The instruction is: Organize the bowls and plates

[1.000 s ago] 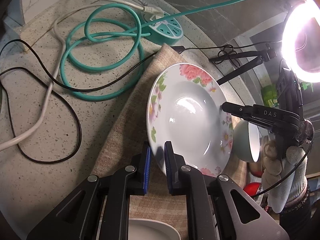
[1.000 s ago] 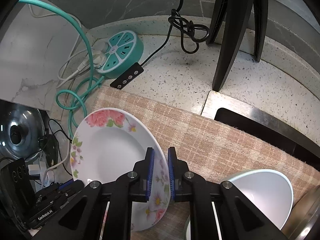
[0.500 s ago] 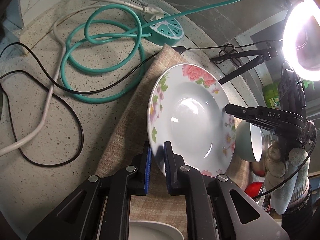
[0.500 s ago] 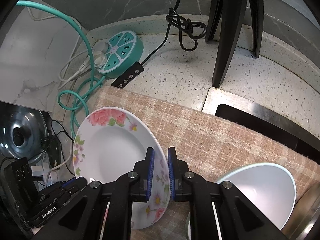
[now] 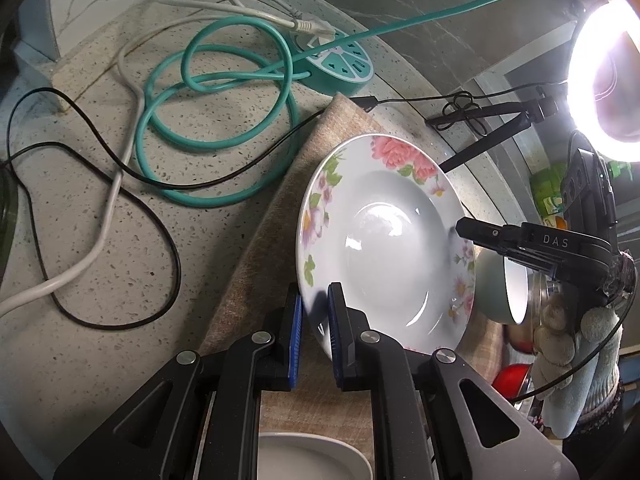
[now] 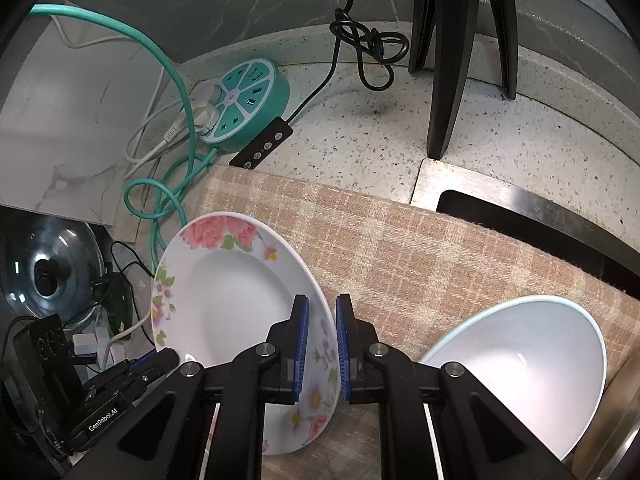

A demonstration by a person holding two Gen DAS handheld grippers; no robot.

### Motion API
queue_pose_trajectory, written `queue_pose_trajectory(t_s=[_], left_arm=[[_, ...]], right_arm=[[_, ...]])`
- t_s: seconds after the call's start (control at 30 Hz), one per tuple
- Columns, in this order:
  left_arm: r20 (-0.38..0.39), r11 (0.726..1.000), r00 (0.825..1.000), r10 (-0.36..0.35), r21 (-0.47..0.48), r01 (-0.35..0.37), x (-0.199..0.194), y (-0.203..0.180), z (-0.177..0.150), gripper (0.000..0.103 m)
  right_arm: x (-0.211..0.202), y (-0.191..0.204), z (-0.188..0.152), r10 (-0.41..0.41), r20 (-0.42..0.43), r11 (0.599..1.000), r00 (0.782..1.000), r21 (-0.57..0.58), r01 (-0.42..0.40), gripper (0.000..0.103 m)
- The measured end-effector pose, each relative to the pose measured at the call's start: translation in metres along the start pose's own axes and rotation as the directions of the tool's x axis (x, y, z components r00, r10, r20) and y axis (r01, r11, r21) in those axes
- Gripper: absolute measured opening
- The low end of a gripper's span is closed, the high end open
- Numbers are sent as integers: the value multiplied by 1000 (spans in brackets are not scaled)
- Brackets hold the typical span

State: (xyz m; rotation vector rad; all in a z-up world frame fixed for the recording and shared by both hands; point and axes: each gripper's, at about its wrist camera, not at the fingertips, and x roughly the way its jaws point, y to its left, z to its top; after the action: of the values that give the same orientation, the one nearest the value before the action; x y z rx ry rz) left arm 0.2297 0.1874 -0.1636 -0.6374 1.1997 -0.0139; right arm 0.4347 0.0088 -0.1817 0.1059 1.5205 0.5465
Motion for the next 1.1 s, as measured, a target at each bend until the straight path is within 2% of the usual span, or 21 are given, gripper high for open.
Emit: queue_pose_trajectory(t_s=[0.67,1.1], left_arm=[[48,1000,999,17,-4,-17,-22,-5,-9,11],[84,1000,996,15,8,-16,-40,-17,-22,11]], right_arm=[[-20,6,-13,54,25,998,998,-13,-53,12],[-45,6,-35,83,46,996,995,-17,-82,13]])
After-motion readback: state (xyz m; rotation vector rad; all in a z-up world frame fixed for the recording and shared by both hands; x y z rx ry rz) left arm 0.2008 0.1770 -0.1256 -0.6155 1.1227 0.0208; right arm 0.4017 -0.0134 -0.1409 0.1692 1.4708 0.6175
